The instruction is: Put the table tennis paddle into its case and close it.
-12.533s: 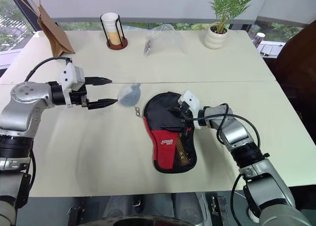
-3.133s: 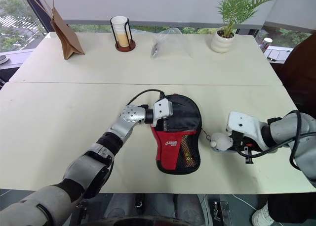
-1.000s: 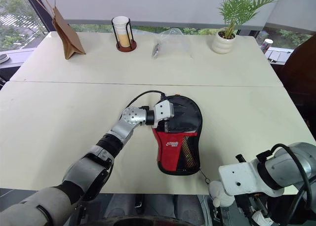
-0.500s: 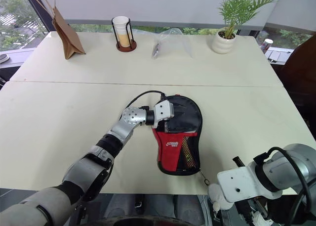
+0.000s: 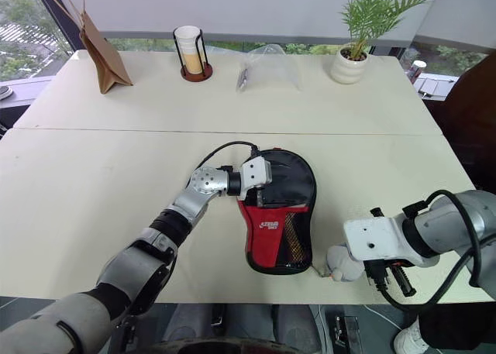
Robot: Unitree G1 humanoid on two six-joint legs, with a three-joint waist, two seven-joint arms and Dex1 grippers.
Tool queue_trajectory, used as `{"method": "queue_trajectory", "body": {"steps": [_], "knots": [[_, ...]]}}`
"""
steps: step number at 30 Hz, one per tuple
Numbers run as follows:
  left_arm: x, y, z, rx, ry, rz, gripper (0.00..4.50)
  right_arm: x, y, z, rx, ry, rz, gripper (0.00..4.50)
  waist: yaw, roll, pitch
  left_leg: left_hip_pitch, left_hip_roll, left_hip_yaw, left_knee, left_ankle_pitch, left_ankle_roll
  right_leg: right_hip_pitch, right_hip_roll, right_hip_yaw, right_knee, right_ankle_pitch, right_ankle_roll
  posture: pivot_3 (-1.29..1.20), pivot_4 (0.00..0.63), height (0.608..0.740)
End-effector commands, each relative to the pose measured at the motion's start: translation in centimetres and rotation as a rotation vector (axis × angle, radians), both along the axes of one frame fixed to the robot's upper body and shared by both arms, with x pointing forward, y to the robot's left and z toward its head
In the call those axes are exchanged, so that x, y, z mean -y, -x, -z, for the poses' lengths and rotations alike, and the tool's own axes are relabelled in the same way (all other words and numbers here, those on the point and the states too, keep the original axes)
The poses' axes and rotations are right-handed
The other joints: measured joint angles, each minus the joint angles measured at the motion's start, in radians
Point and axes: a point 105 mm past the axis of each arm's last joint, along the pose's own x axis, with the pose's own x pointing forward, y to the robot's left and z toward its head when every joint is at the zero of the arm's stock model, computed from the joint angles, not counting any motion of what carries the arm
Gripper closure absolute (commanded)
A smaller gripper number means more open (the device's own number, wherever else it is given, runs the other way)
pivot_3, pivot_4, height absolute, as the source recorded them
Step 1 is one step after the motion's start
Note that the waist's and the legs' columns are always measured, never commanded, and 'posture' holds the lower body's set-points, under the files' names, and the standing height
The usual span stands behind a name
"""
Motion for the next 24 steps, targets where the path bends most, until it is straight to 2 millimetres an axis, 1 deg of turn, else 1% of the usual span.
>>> {"method": "queue_trajectory", "body": {"steps": [1,4,5,6,9,14,17,21,24], "knots": [[-1.4,0.2,3.1,-0.069,-0.114,-0.025,0.00,-0.2,-0.5,-0.3,0.015,-0.025,0.022,2.43,0.000,0.000,0.000,0.000,0.000,0.000,0.000,0.000,0.000,0.000,0.000,0.000,0.000,0.000,0.000,0.00,0.150,0.734],[-1.6,0.2,3.1,-0.069,-0.112,-0.027,0.00,-0.3,-0.7,-0.6,0.009,-0.043,0.052,0.81,0.000,0.000,0.000,0.000,0.000,0.000,0.000,0.000,0.000,0.000,0.000,0.000,0.000,0.000,0.000,0.00,0.150,0.734],[-1.7,0.2,2.9,-0.069,-0.107,-0.028,0.00,-0.3,-0.9,-0.8,0.015,-0.049,0.070,0.37,0.000,0.000,0.000,0.000,0.000,0.000,0.000,0.000,0.000,0.000,0.000,0.000,0.000,0.000,0.000,0.00,0.150,0.734],[-1.8,0.2,2.8,-0.069,-0.102,-0.028,0.00,-0.2,-1.2,-1.0,0.024,-0.053,0.084,0.05,-0.001,0.000,0.000,0.000,0.000,0.000,0.000,0.000,0.000,0.000,0.000,0.000,0.000,0.000,0.000,0.00,0.150,0.734],[-2.0,0.1,1.8,-0.077,-0.060,-0.022,0.00,-0.1,-2.1,-2.3,0.051,-0.088,0.137,0.05,-0.005,0.000,0.000,0.000,0.001,0.000,0.000,0.000,0.000,0.000,0.000,0.000,0.000,0.000,0.000,0.00,0.150,0.734],[-3.1,-0.2,-1.0,-0.058,0.019,-0.021,0.00,-0.4,-3.6,-5.3,0.087,-0.215,0.237,0.05,-0.010,0.001,0.000,0.000,0.002,0.001,-0.001,0.000,0.000,-0.002,0.002,0.000,0.000,0.000,-0.001,0.00,0.150,0.734],[-4.2,-0.6,-3.4,-0.043,0.074,-0.045,0.00,-0.6,-4.2,-6.9,0.091,-0.309,0.303,0.05,-0.007,0.001,0.000,-0.002,0.002,0.001,-0.002,0.000,0.000,-0.004,0.002,0.000,0.000,0.000,-0.001,0.00,0.150,0.734],[-5.9,-0.6,-7.2,-0.025,0.157,-0.071,0.00,-0.7,-4.5,-7.9,0.083,-0.411,0.371,0.05,0.002,0.001,0.001,-0.004,0.002,0.001,-0.002,0.000,0.000,-0.005,0.001,0.000,0.000,0.000,-0.001,0.00,0.150,0.734],[-7.5,-0.6,-9.6,-0.021,0.202,-0.118,0.00,-1.0,-5.0,-8.6,0.088,-0.510,0.426,0.05,0.001,0.001,0.001,-0.004,0.002,0.001,-0.001,0.000,0.000,-0.005,-0.001,0.001,0.000,0.001,-0.001,0.00,0.150,0.734]]}}
